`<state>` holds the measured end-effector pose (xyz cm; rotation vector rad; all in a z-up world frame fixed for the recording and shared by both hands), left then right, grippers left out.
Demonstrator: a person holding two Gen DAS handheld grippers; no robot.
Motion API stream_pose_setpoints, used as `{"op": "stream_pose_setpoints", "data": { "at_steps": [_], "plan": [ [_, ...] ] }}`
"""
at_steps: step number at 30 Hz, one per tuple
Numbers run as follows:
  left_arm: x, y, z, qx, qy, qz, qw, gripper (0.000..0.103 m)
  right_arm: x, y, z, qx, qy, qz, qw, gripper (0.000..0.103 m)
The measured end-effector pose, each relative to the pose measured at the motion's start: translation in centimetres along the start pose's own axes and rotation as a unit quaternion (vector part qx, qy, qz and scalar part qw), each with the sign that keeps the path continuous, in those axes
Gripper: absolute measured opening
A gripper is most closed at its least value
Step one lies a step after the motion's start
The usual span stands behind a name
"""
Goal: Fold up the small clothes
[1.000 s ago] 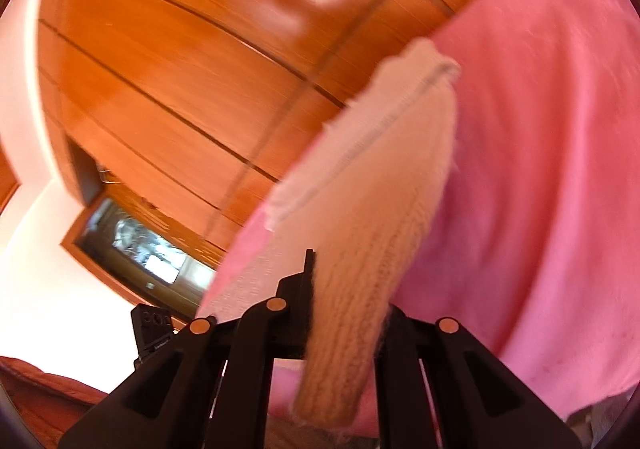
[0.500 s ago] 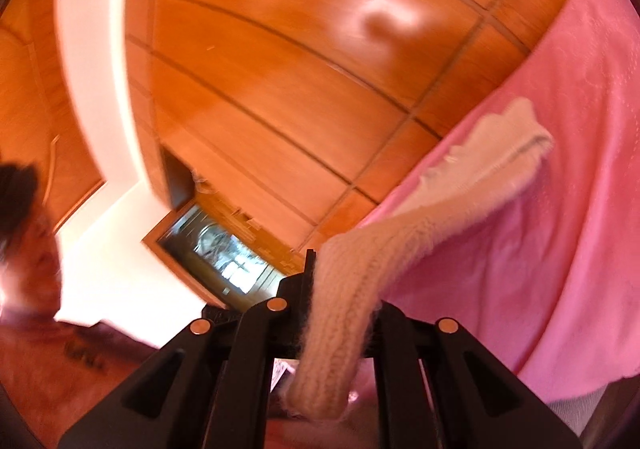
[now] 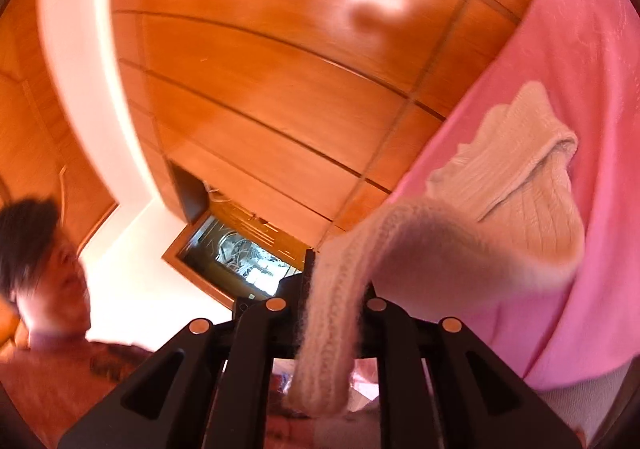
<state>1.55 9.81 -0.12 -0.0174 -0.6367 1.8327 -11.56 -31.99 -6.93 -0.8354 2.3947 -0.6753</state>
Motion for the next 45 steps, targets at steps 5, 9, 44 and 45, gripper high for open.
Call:
{"op": "stream_pose_setpoints", "data": {
  "at_steps": [5,9,44,45],
  "plan": [
    [-2.2,-3.6,-4.6,0.068,-0.023,0.038,0.9967,0.01,-4.1,-4.2,3.7,-0.025,0.03,-0.006,0.999,0.01],
    [-4.5,-6.8,-6.4,0.045,-0.068,0.047,0.9956,0.01,-6.8,-7.4,6.3,-0.038,0.054,-0.001,0.998,0.01],
    [-11.0,-12.9,-12.7,-0.016,-0.354,0.093,0.9303,0.033,-14.0,-10.9,15.1,0.144,0.362,0.084,0.917,0.087],
    [-11.1,-12.7,-13.2,-0.023,-0.377,0.09,0.9215,0.022,-14.0,-11.0,15.1,0.142,0.363,0.087,0.917,0.087]
  ]
}}
Point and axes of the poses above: each gripper's, at about its wrist camera, not at the fingertips, and x roughly against the way its jaws point, z to its right, y to its underside, the point moved 5 cm from there along -x, roughly the way its jaws point, and after that the axes turned 2 degrees about z, right-handed, at the moved point
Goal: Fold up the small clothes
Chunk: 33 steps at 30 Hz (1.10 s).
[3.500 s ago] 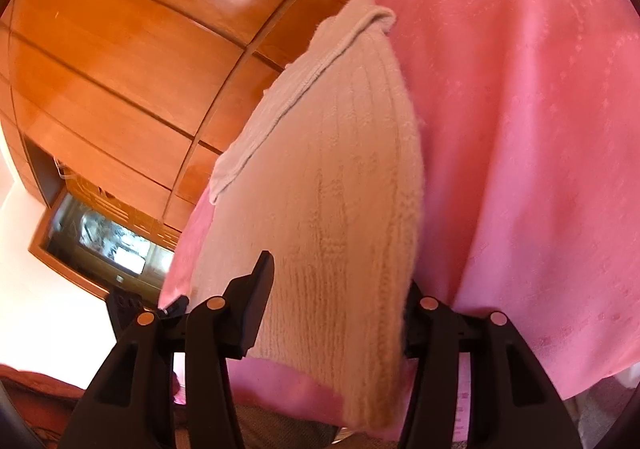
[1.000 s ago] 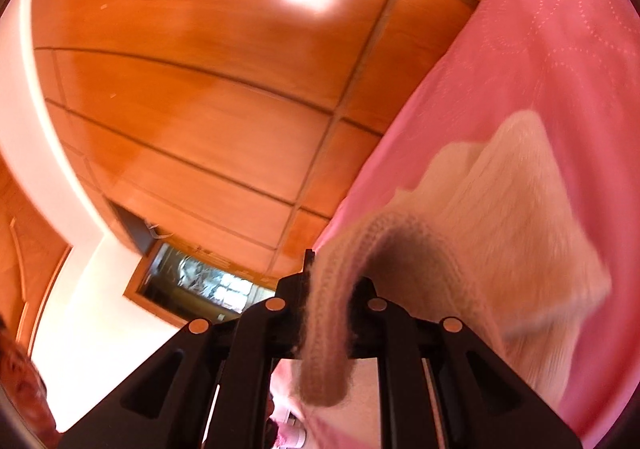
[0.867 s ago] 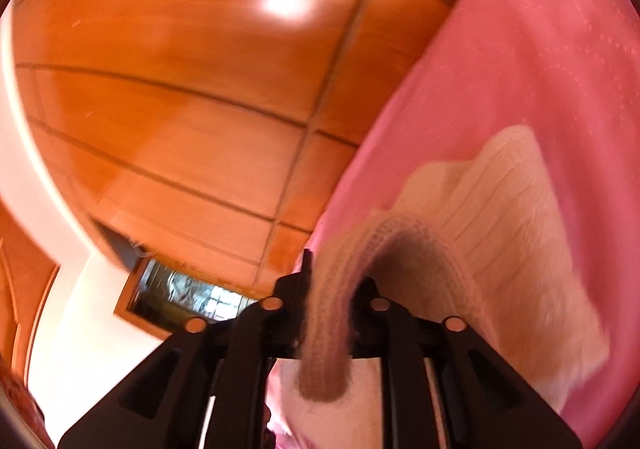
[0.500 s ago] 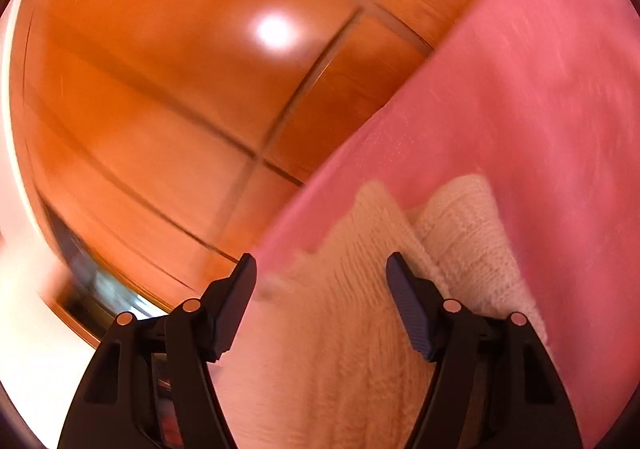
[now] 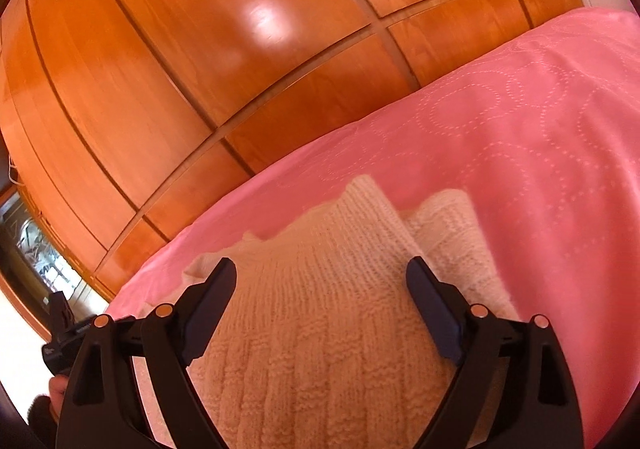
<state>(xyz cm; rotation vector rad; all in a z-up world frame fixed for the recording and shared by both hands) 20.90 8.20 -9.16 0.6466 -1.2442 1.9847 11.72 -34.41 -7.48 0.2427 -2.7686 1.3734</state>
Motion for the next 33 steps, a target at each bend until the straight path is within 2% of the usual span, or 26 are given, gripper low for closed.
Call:
{"op": "stream_pose_setpoints", "data": {
  "at_steps": [1,2,5,7,9,11,12,13,14,15,17,18,19,20,21,22,24,26,29,31,33],
  "plan": [
    [0.0,0.1,-0.1,-0.002,-0.004,0.009,1.0,0.012,0.5,0.2,0.0,-0.002,-0.001,0.002,1.0,0.087],
    [0.7,0.2,-0.4,0.003,0.009,0.029,0.9995,0.006,0.5,0.2,0.1,-0.005,-0.002,0.003,1.0,0.087],
    [2.4,-0.2,-1.4,0.029,-0.001,0.08,0.9964,0.006,0.7,-0.1,0.1,-0.009,0.005,0.007,1.0,0.088],
    [2.1,0.1,-2.5,0.054,0.002,0.072,0.9959,0.006,0.7,-0.1,0.0,-0.008,0.01,0.006,1.0,0.088],
    [1.5,0.6,-2.8,0.053,0.008,0.066,0.9964,0.006,0.4,-0.2,-0.2,-0.001,0.023,-0.003,1.0,0.088],
    [1.4,0.9,-2.4,0.03,0.013,0.075,0.9967,0.006,-0.3,-0.3,-0.7,0.017,0.055,-0.032,0.998,0.088],
    [1.5,1.1,-2.2,0.022,0.01,0.077,0.9968,0.006,-0.8,-0.6,-1.3,0.044,0.084,-0.052,0.994,0.088],
    [1.6,1.2,-2.0,0.016,0.003,0.079,0.9968,0.009,-1.2,-0.8,-1.8,0.07,0.109,-0.061,0.99,0.088],
    [1.4,1.3,-1.8,0.011,-0.001,0.079,0.9968,0.013,-1.6,-1.4,-2.3,0.108,0.152,-0.064,0.98,0.088],
    [1.3,1.4,-1.6,0.005,0.0,0.076,0.9971,0.016,-2.0,-1.6,-2.4,0.126,0.172,-0.067,0.975,0.088],
    [0.8,1.4,-1.1,0.003,0.006,0.071,0.9975,0.027,-3.6,-1.7,-2.1,0.146,0.184,-0.107,0.966,0.08],
    [0.8,1.4,-0.9,0.0,0.005,0.07,0.9975,0.027,-4.3,-1.4,-1.7,0.144,0.183,-0.128,0.964,0.06],
    [0.9,1.4,-0.8,-0.004,-0.001,0.068,0.9977,0.027,-4.4,-1.1,-1.7,0.145,0.181,-0.132,0.964,0.05],
    [1.1,1.4,-0.3,-0.017,-0.011,0.063,0.9978,0.024,-4.3,-1.0,-2.0,0.154,0.179,-0.127,0.963,0.042],
    [1.4,1.2,0.2,-0.025,-0.012,0.064,0.9975,0.015,-4.1,-0.7,-2.6,0.177,0.181,-0.122,0.96,0.016],
    [2.1,0.9,0.9,-0.035,-0.006,0.079,0.9963,0.006,-3.9,-0.7,-3.1,0.196,0.194,-0.115,0.954,0.012],
    [3.8,0.1,1.7,-0.049,-0.01,0.129,0.9904,0.006,-3.3,-1.4,-3.9,0.203,0.204,-0.087,0.954,0.007],
    [4.7,-0.7,2.3,-0.045,-0.012,0.158,0.9863,0.006,-2.9,-2.6,-3.9,0.187,0.205,-0.062,0.959,0.006],
    [3.9,-1.1,2.3,-0.048,-0.031,0.168,0.9841,0.006,-3.2,-3.7,-2.5,0.153,0.214,-0.039,0.964,0.006],
    [1.4,-0.6,1.4,-0.047,-0.047,0.139,0.9881,0.006,-4.3,-2.8,-0.9,0.136,0.218,-0.062,0.965,0.006],
    [-1.5,-0.3,0.0,-0.012,-0.049,0.07,0.9963,0.007,-5.3,-2.1,0.5,0.111,0.224,-0.091,0.964,0.009]
  ]
}}
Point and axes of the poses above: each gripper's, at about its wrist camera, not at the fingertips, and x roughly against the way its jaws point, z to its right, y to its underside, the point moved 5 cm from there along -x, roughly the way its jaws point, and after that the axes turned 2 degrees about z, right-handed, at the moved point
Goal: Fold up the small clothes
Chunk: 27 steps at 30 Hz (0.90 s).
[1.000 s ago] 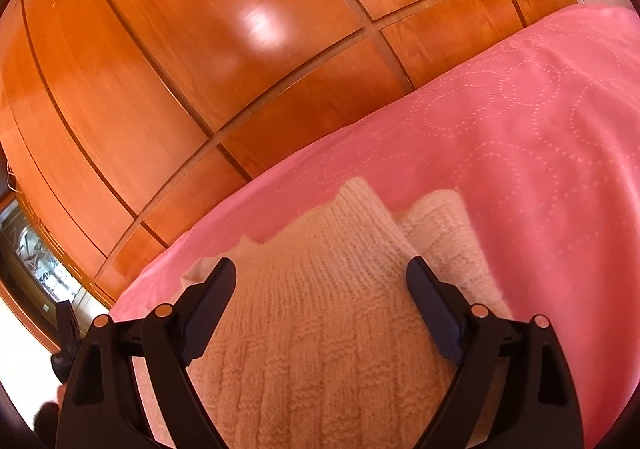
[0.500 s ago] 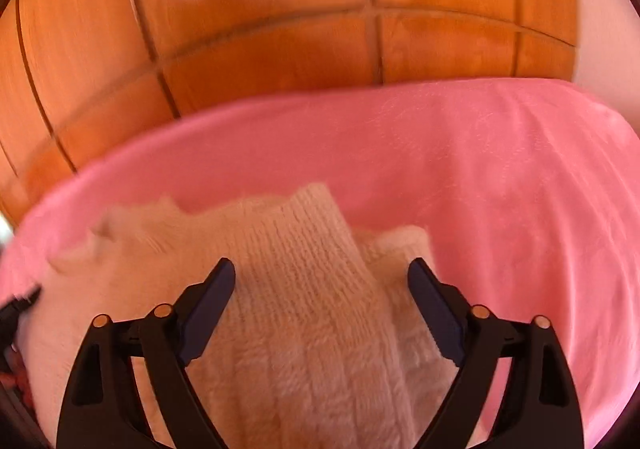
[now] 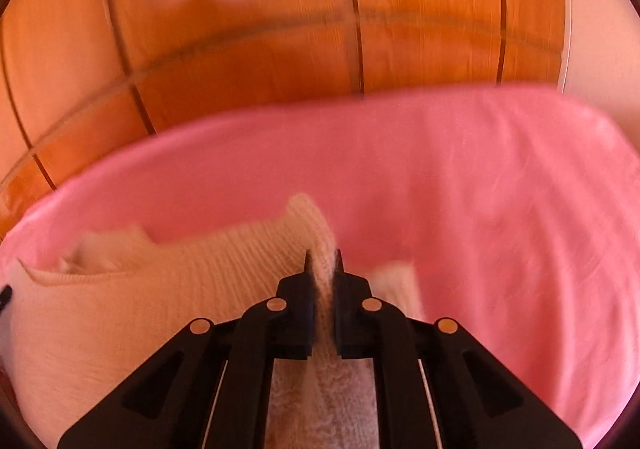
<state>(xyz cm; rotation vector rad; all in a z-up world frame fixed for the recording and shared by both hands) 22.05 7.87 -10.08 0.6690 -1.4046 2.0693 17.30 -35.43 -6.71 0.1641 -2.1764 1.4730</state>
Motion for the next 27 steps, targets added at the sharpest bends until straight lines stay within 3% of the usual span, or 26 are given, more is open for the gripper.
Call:
{"op": "stream_pose_setpoints", "data": {
  "at_steps": [4,6,8,10,11,14,17,19,20,21,22,24,27],
  "plan": [
    [-0.7,-0.1,0.2,0.001,0.002,-0.014,0.9999,0.013,-0.3,-0.3,-0.3,0.014,0.016,-0.011,1.0,0.016],
    [-0.3,0.0,0.5,0.001,0.005,-0.011,0.9999,0.023,-0.2,-0.4,-0.8,0.027,0.034,-0.005,0.999,0.018],
    [0.7,-0.2,0.7,0.01,0.003,-0.012,0.9999,0.044,-0.1,-0.5,-0.8,0.03,0.048,0.001,0.998,0.024],
    [3.5,-0.5,1.4,0.031,0.011,0.022,0.9992,0.064,0.1,-0.5,-0.6,0.029,0.056,0.004,0.998,0.032],
    [4.8,-0.5,2.0,0.035,0.02,0.044,0.9982,0.068,0.2,-0.5,-0.6,0.027,0.057,0.005,0.998,0.033],
    [7.7,0.3,6.4,-0.013,0.073,0.063,0.9953,0.07,0.1,-0.7,-0.5,0.024,0.056,0.005,0.998,0.036],
    [7.1,2.4,10.5,-0.089,0.083,0.045,0.9916,0.074,0.4,-0.7,-0.5,0.026,0.062,0.011,0.998,0.045],
    [5.2,5.0,12.6,-0.142,0.07,0.013,0.9874,0.074,0.7,-0.8,-0.3,0.024,0.058,0.017,0.998,0.054],
    [3.4,6.9,13.2,-0.174,0.054,-0.014,0.9831,0.08,1.0,-0.9,-0.2,0.021,0.05,0.023,0.998,0.067],
    [2.5,8.2,13.3,-0.202,0.041,-0.015,0.9785,0.081,1.6,-0.9,-0.1,0.016,0.042,0.034,0.998,0.09],
    [2.7,8.8,13.6,-0.22,0.035,0.016,0.9748,0.081,2.1,-0.9,0.0,0.011,0.027,0.046,0.999,0.101],
    [3.2,8.6,13.4,-0.213,0.039,0.022,0.9761,0.082,3.5,-0.6,0.2,-0.003,-0.009,0.066,0.998,0.101],
    [2.9,8.4,13.0,-0.195,0.061,0.013,0.9788,0.083,4.9,1.3,1.2,-0.027,-0.011,0.052,0.998,0.101]
  ]
}}
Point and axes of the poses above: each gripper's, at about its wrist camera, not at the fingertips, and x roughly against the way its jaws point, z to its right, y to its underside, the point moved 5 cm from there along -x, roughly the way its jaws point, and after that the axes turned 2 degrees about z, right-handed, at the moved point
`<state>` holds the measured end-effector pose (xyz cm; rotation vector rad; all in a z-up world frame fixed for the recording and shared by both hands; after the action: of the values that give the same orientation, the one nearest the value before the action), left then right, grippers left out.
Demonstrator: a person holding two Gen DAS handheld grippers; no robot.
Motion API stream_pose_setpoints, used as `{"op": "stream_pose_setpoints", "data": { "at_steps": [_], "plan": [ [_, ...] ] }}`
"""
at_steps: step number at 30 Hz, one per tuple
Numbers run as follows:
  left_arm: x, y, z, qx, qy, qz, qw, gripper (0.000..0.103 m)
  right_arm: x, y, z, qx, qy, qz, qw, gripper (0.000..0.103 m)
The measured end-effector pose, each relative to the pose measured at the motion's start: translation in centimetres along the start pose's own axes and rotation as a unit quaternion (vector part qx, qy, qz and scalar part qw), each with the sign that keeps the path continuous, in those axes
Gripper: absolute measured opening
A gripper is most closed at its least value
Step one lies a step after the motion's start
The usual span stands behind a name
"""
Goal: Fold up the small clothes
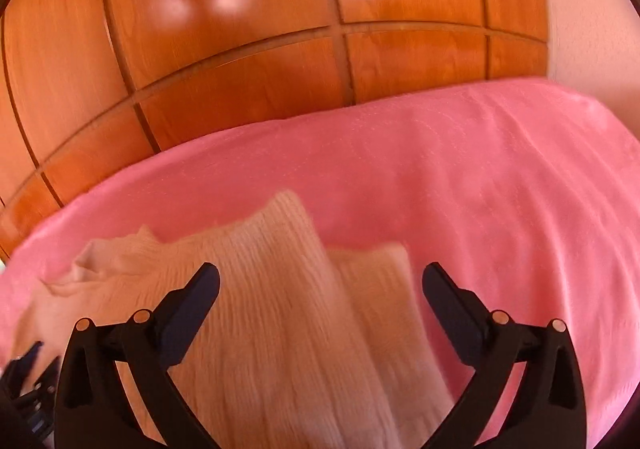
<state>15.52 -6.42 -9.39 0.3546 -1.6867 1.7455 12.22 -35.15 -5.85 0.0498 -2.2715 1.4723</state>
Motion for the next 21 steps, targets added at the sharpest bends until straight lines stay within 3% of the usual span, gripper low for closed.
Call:
{"op": "stream_pose_setpoints", "data": {
  "at_steps": [3,5,12,16,21],
  "plan": [
    [0.1,0.0,-0.1,0.006,0.013,0.004,0.9999,0.087,1.9,2.6,0.3,0.002,0.002,-0.018,1.0,0.101],
    [0.1,-0.1,0.0,0.005,0.011,0.004,0.9999,0.088,3.8,3.7,0.1,0.022,0.011,-0.005,1.0,0.101],
    [2.8,0.9,-0.4,0.019,0.02,0.026,0.9993,0.097,9.7,6.6,-3.6,0.154,0.015,0.022,0.988,0.101],
    [5.0,2.4,-0.6,0.019,0.026,0.042,0.9986,0.099,11.8,8.6,-5.6,0.18,-0.017,0.018,0.983,0.101],
    [8.1,4.4,-1.6,0.015,0.035,0.057,0.9976,0.099,11.5,11.3,-7.5,0.195,-0.049,-0.019,0.979,0.101]
  ]
}}
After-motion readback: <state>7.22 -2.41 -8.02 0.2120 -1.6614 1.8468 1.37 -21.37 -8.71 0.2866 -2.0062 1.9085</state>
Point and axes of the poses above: each gripper's, at about its wrist camera, not at the fingertips, and x roughly against the way its jaws point, z to its right, y to its underside, the point moved 5 cm from there along -x, roughly the way its jaws point, and after that the axes turned 2 degrees about z, right-handed, at the moved point
